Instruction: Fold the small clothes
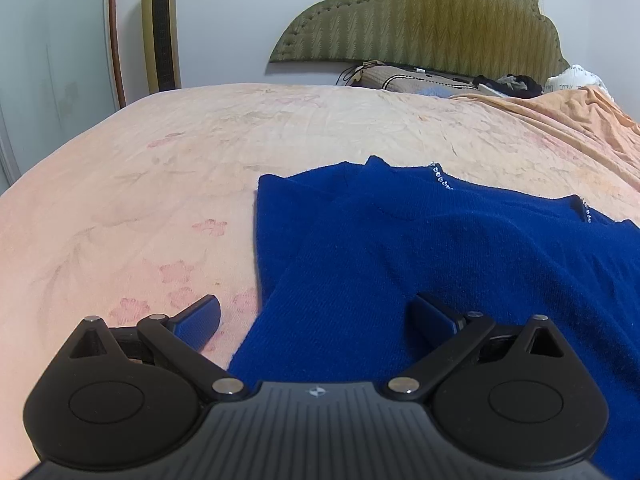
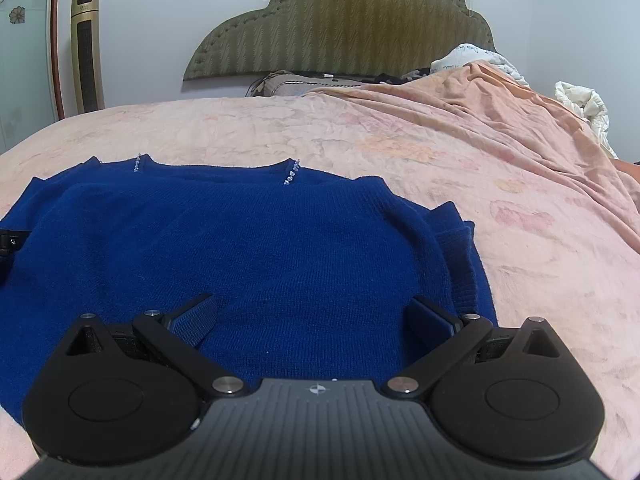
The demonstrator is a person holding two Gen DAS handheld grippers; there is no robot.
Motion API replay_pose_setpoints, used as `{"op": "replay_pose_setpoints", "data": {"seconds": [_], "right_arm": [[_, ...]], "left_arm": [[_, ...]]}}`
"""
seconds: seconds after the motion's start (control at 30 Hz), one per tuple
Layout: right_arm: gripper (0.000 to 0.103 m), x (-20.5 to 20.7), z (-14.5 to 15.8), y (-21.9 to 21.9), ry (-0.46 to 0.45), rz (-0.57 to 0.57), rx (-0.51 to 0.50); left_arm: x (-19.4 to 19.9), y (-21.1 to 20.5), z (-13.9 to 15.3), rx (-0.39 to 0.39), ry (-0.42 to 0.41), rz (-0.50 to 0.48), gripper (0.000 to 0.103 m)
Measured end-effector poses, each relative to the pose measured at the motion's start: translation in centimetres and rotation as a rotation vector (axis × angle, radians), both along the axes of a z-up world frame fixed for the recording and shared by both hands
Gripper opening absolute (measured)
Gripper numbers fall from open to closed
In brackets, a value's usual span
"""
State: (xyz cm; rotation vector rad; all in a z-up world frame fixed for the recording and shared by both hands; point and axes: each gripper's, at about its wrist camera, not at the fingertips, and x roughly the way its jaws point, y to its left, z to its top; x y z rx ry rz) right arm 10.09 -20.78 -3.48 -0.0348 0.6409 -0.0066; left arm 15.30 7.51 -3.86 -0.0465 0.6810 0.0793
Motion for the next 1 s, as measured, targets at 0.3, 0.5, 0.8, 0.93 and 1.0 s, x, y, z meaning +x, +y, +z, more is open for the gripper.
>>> {"op": "replay_pose_setpoints", "data": {"seconds": [0.3,0.5,0.8,0.93,1.0], "right_arm": [[0.103,-0.01,0.01,-0.03,0.000,0.000,0.001],[0.103,0.00,0.02,-0.04,0.000,0.000,0.001],[0.103,-0.03,0.04,-0.08,0.000,-0.001,0.001],[0.103,-0.02,0.04,-0.06,0.000,0.000,0.002],[0.103,-0.02,0.05,-0.06,0.000,0.000,0.001]], "left_arm": [[0.00,0.11,0.01,-0.005,-0.001,-0.001,0.103],[-0.02,0.14,0.01,-0.006,-0.002,-0.001,0.103],[-0.19,-0.03,0.14,-0.001,-0.001,-0.001,0.103],[-0.19,0.07,0.12,-0.005,0.001,-0.003,0.103],[-0.22,0.08,0.14,-0.003,0.001,-0.004,0.103]]}}
